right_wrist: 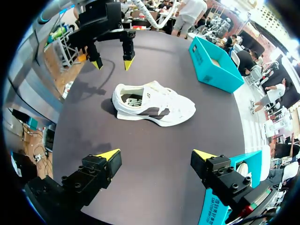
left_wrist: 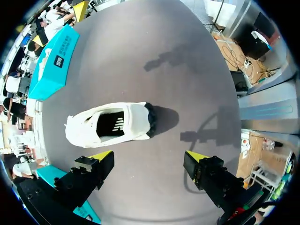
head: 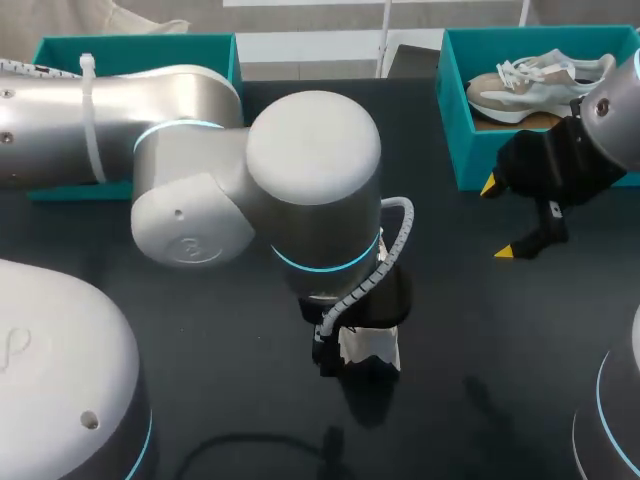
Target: Take the shoe out of the shoebox, open the shoe tongue, remove and reinsert the insole, then place the shoe into the shoebox
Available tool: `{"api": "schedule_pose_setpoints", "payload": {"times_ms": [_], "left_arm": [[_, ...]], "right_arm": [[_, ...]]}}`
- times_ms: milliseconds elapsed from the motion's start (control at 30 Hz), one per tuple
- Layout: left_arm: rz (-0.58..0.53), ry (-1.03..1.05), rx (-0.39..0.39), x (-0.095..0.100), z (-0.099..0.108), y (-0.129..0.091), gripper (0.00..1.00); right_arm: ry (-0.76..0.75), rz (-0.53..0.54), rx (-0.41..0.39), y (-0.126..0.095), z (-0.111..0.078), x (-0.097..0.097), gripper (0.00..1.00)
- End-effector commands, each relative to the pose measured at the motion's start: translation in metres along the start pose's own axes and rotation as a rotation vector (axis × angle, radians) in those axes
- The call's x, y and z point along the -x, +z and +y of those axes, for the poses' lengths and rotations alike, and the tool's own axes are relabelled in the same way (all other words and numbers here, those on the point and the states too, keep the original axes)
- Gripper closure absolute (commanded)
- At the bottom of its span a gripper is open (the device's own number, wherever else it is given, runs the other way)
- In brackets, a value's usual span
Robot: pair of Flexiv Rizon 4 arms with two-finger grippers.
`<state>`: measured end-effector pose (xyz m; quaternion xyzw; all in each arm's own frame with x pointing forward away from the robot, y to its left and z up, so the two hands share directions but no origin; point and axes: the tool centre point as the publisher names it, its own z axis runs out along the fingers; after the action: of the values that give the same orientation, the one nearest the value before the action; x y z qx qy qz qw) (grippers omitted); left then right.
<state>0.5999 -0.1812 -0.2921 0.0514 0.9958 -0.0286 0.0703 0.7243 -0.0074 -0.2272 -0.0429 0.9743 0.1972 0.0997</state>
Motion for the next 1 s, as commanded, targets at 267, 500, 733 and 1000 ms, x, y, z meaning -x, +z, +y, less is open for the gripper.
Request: {"api": "schedule_pose_setpoints", "payload": {"times_ms": [267,500,733,1000], "left_arm": [[0.001,-0.079,0.049,0.009,-0.021,0.033,0.0],[0.001,-0.067,0.008,0.013,-0.037,0.055,0.0],[0.006,-0.069,0.036,0.01,-0.044,0.078,0.0],[0.022,-0.08,0.047,0.009,-0.043,0.098,0.0]], "right_arm": [[0.0,-0.001,-0.003,0.001,0.0,0.0,0.0],[0.0,-0.001,-0.003,0.001,0.0,0.0,0.0],[0.0,-0.001,-0.003,0.001,0.0,0.0,0.0],[0.0,-0.001,-0.003,0.001,0.0,0.0,0.0]]}}
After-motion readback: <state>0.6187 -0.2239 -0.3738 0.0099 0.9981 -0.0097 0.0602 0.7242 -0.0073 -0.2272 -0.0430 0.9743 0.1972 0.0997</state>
